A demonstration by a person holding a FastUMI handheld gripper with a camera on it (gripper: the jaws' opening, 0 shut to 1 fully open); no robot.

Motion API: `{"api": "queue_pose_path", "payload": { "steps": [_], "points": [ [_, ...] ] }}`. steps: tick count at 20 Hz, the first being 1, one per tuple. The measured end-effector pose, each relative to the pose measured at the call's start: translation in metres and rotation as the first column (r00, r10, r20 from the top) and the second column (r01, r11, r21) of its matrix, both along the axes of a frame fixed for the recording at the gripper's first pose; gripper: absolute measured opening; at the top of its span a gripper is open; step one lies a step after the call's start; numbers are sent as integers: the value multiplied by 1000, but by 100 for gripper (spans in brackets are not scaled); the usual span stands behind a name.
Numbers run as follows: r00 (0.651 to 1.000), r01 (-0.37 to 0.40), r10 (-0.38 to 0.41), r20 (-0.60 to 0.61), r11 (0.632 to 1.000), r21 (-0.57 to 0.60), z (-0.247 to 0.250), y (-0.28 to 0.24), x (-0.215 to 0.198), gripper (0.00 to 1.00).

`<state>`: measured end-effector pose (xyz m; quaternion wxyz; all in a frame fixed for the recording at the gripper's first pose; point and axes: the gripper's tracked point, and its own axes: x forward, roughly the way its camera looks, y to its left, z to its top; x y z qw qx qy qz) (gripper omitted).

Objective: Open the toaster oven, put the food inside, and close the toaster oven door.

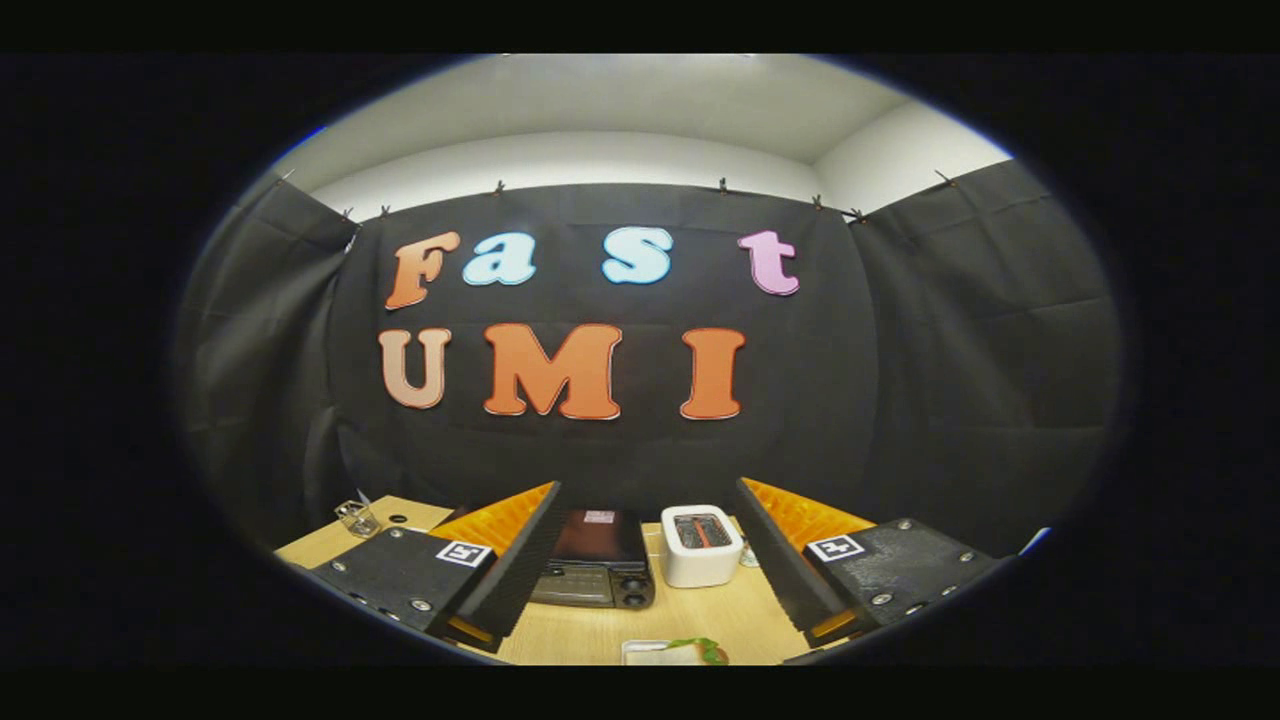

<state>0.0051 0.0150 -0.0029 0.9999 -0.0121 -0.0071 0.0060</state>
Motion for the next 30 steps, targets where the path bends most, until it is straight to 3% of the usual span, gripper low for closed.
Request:
{"api": "queue_pose_path", "payload": {
  "steps": [7,17,23,30],
  "points": [
    [998,-47,47,-41,999,9,-25,41,26,99],
    [974,-114,112,-194,993,2,-128,128,102,99],
    [946,-120,93,-310,990,-68,-206,155,145,99],
    [923,-108,83,-376,993,-46,-242,166,157,100]
  ]
}}
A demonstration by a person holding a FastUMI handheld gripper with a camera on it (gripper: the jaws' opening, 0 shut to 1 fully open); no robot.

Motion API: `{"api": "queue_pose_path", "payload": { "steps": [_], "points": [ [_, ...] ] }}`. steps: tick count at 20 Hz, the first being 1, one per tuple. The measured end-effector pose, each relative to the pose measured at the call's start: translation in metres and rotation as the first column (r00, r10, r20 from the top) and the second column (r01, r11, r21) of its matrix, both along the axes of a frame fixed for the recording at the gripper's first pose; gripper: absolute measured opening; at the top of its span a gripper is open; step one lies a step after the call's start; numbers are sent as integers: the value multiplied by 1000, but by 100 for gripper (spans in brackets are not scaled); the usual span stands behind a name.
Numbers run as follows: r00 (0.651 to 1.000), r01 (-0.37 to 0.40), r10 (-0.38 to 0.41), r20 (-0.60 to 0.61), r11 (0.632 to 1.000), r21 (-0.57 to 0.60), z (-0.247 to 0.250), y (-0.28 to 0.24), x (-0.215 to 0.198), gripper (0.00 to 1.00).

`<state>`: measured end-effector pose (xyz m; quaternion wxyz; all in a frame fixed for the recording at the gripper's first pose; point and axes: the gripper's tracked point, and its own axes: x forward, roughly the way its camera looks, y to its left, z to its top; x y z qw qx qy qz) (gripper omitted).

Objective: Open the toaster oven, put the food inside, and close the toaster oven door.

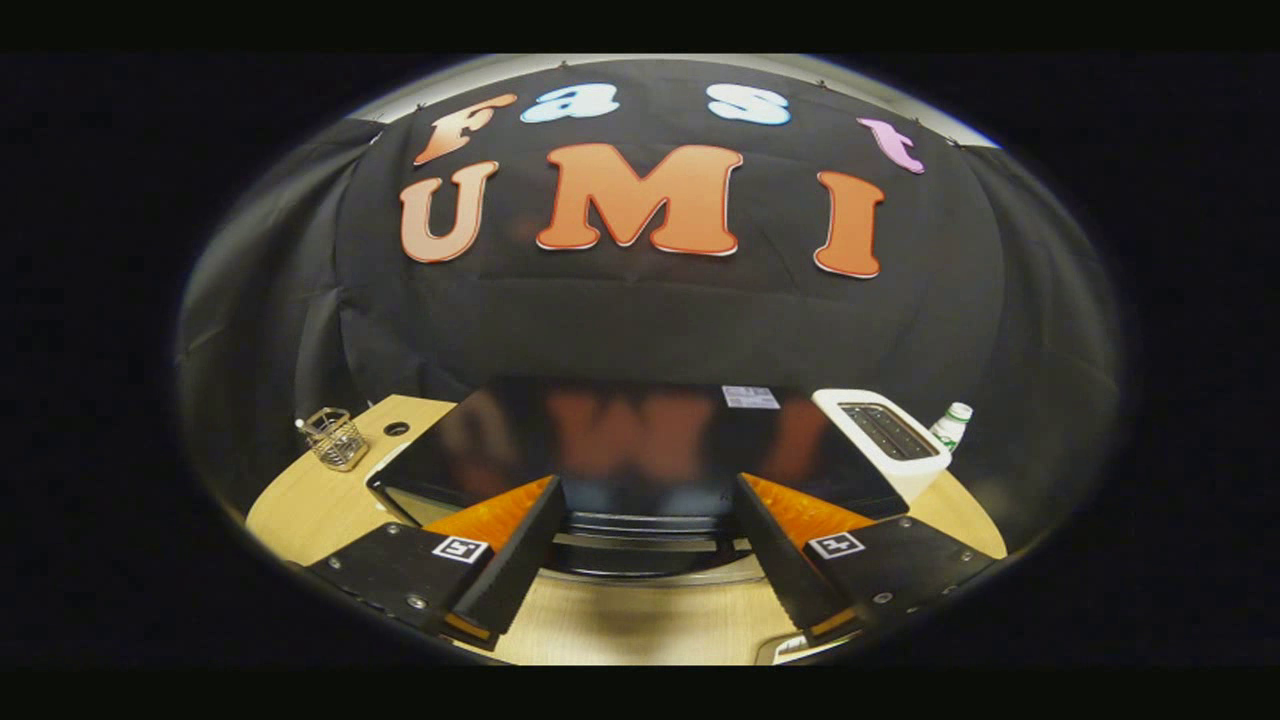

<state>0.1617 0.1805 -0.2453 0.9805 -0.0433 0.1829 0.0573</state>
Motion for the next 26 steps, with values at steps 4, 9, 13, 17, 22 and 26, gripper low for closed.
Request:
{"api": "queue_pose_path", "payload": {
  "steps": [4,9,13,17,22,26],
  "points": [
    [1000,-6,7,-31,1000,20,-4,9,-8,99],
    [997,-8,7,-72,1000,-12,-5,5,-22,99],
    [992,26,-22,-121,999,31,-10,1,-32,99],
    [982,43,-38,-187,999,20,-26,-1,-63,97],
    [951,58,-56,-305,998,-3,-83,-7,-122,97],
    [937,70,-66,-343,998,-2,-103,-11,-150,97]
  ]
}}
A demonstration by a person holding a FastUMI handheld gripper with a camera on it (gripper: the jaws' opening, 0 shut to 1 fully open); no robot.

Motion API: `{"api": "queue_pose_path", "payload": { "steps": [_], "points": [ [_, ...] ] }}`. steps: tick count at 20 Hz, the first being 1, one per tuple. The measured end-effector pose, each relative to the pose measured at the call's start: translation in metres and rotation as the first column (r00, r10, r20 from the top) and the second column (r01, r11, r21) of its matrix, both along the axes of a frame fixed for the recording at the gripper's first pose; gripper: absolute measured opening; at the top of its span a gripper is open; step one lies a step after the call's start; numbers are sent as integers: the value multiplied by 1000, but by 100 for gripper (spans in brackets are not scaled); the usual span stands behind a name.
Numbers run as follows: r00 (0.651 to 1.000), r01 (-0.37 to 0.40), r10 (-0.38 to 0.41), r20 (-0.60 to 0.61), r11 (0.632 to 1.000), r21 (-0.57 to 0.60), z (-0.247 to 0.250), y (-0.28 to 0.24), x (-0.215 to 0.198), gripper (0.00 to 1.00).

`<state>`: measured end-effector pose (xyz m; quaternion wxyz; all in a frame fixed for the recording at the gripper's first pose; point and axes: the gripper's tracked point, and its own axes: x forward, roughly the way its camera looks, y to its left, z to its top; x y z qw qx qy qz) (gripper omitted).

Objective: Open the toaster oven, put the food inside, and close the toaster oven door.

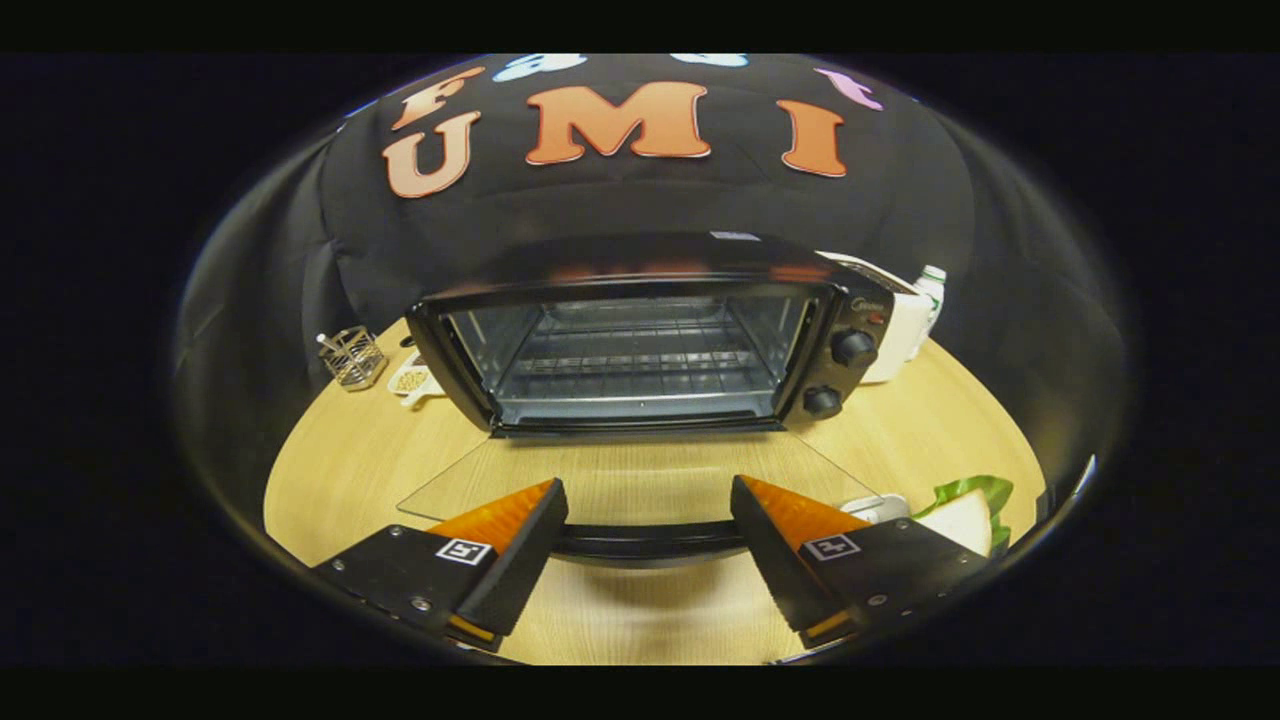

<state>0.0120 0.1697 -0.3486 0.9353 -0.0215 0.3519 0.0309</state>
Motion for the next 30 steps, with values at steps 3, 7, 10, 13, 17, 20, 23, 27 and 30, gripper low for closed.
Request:
{"api": "queue_pose_path", "payload": {
  "steps": [3,7,10,13,17,20,23,27,30],
  "points": [
    [1000,6,-6,-5,1000,-5,-6,-4,-9,98],
    [999,18,-18,-39,1000,-4,-21,-5,-21,97],
    [998,26,-26,-63,1000,1,-29,-6,-23,98],
    [995,34,-34,-91,999,-3,-41,-9,-32,98],
    [995,34,-35,-97,999,-18,-52,-9,-35,98],
    [995,25,-29,-91,999,-38,-58,-10,-30,97],
    [996,30,-32,-88,999,-23,-58,-10,-27,98],
    [994,-17,32,-102,990,141,-31,2,-31,98],
    [998,-36,44,-35,979,203,16,-22,-24,98]
  ]
}}
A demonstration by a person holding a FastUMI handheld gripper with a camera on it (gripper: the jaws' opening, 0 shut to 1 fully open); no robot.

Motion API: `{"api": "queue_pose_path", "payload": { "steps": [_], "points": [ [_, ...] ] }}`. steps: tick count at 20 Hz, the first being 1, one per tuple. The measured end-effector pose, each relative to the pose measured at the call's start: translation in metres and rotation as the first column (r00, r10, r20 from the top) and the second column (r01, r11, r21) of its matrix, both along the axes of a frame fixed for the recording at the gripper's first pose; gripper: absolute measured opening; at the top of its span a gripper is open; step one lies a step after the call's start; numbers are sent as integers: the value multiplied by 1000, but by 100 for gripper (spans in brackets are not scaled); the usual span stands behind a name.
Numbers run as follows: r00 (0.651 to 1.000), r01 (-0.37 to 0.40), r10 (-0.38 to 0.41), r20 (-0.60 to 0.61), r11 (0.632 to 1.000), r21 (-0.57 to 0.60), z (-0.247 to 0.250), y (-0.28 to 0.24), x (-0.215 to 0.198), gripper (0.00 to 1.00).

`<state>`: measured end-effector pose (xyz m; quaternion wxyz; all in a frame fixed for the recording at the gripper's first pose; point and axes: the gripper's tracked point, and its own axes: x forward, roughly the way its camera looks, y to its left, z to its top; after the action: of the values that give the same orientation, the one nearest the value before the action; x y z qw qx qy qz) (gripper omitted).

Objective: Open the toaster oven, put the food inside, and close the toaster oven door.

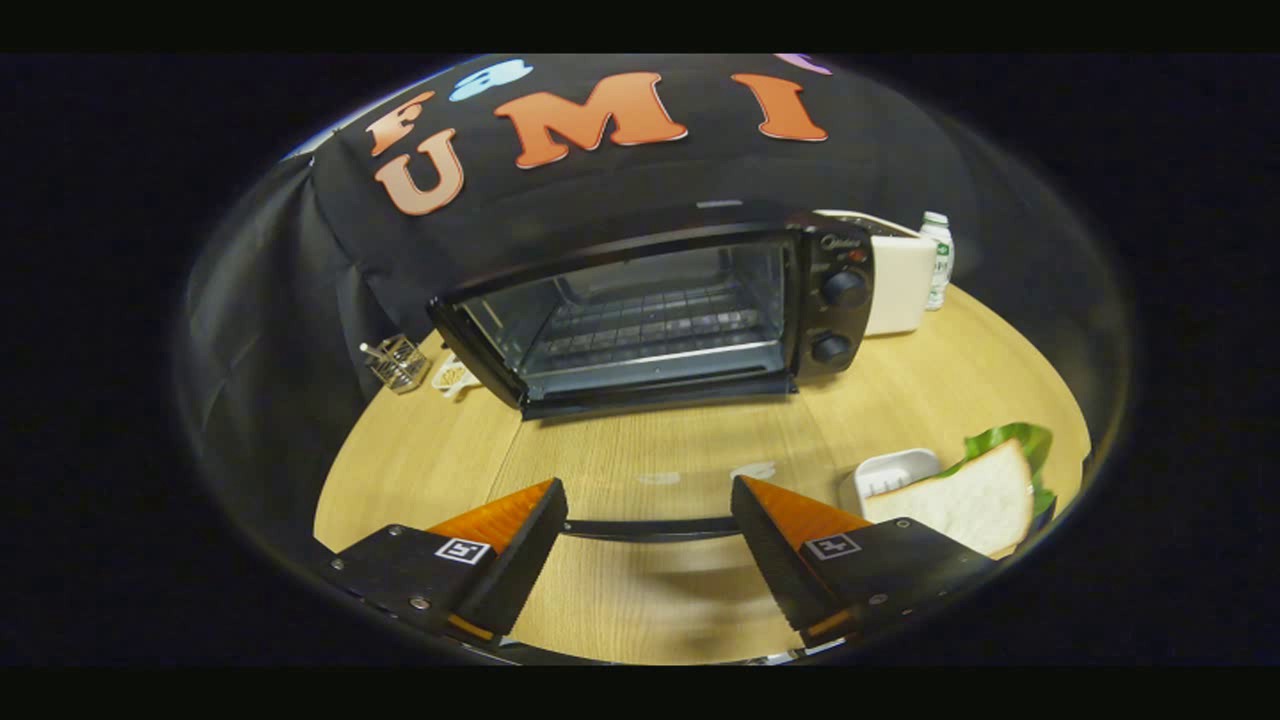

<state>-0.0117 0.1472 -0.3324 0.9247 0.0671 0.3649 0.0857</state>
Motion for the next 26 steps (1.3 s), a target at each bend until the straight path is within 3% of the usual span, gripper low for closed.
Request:
{"api": "queue_pose_path", "payload": {
  "steps": [5,12,16,23,26],
  "points": [
    [997,72,-74,35,996,51,50,-92,8,98],
    [988,141,-134,-83,985,98,52,-208,-2,99],
    [971,113,-70,-228,977,180,28,-220,-15,99],
    [891,15,88,-445,975,223,-28,-215,-31,98],
    [871,-31,136,-472,974,224,-40,-205,-34,86]
  ]
}}
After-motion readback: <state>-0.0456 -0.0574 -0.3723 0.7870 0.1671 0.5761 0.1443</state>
